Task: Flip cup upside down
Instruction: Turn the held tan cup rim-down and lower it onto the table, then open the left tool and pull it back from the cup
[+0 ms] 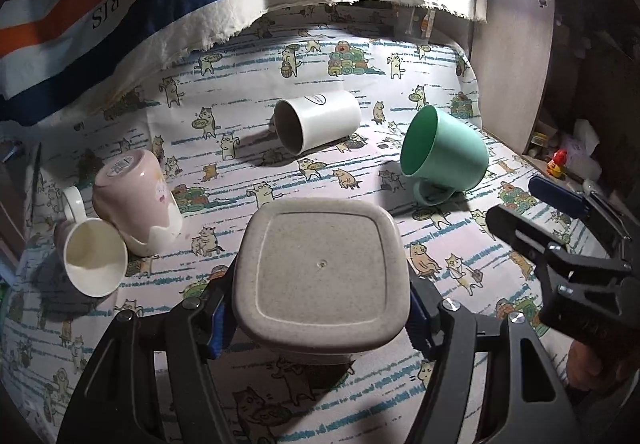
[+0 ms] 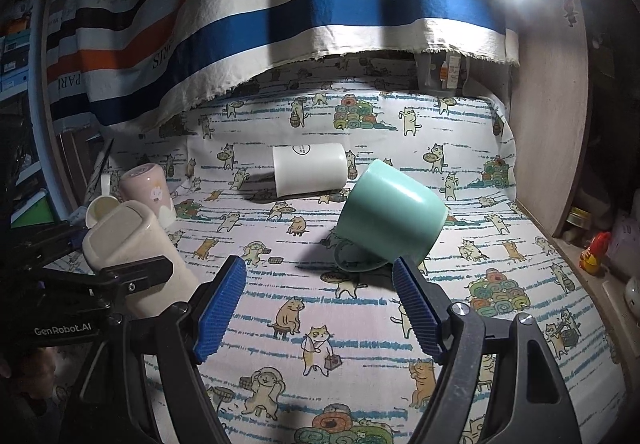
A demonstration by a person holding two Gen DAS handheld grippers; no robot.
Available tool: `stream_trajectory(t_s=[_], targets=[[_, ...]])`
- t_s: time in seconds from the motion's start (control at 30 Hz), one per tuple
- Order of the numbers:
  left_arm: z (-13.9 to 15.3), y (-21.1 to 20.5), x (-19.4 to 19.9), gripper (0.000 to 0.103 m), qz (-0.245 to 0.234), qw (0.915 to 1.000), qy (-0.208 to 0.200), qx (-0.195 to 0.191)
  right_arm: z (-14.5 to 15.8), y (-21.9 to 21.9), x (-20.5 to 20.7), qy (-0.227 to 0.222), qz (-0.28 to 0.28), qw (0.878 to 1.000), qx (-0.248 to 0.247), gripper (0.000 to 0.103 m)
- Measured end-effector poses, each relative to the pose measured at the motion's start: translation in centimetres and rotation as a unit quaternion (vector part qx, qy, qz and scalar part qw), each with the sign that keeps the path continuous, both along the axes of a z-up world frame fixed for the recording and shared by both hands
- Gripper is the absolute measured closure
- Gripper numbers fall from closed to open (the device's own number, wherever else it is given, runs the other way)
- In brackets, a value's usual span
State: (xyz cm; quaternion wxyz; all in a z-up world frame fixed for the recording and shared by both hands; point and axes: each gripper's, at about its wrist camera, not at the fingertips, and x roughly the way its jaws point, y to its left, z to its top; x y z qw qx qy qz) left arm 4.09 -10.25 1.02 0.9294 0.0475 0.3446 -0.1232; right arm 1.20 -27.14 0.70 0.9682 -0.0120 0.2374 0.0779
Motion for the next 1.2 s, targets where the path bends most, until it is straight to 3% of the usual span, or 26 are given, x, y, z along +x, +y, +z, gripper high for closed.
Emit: stream_trajectory(t_s=[0.13,0.2,0.37,0.57,0.7,0.8,0.9,1.03,1.2], targets=[[0.5,0.2,-0.9,0.002,0.012,0.9989,-0.044,0.010,-0.1,0.4,0.0,0.000,0.003,1.000,-0.005,0.022],[1.0,0.5,-1.6,0.001,0.016,0.9972,-0.072,0.014,0.0,0.6,-0.3,-0.006,0.004,1.000,-0.006,0.019],[2.1,2.6,-2.6,0.001,0.024,0.9944,-0.099,-0.030,0.7,0.8,-1.1,-0.023,0.008,1.000,-0.005,0.019],[3.3,5.1,-4.3,0.001,0.050,0.9863,-0.149,-0.050,1.5,1.4,-2.0,-0.040,0.019,0.999,-0.001,0.018],[3.8,6.5,-5.8,0.000,0.060,0.9786,-0.189,-0.055,1.9,1.6,-2.6,-0.051,0.028,0.998,0.008,0.014],[4.0,7.5,-6.9,0.000,0.067,0.9704,-0.226,-0.054,2.1,1.9,-3.0,-0.065,0.035,0.997,0.017,0.001],[3.8,8.3,-7.6,0.000,0.072,0.9641,-0.249,-0.056,2.3,2.0,-3.4,-0.087,0.031,0.996,0.020,0.000],[3.1,9.7,-7.8,0.000,0.085,0.9571,-0.268,-0.070,2.4,2.3,-3.9,-0.107,0.038,0.993,0.023,0.000],[1.8,11.3,-7.2,0.000,0.095,0.9566,-0.263,-0.081,1.8,2.9,-4.1,-0.129,0.034,0.991,0.015,0.000]])
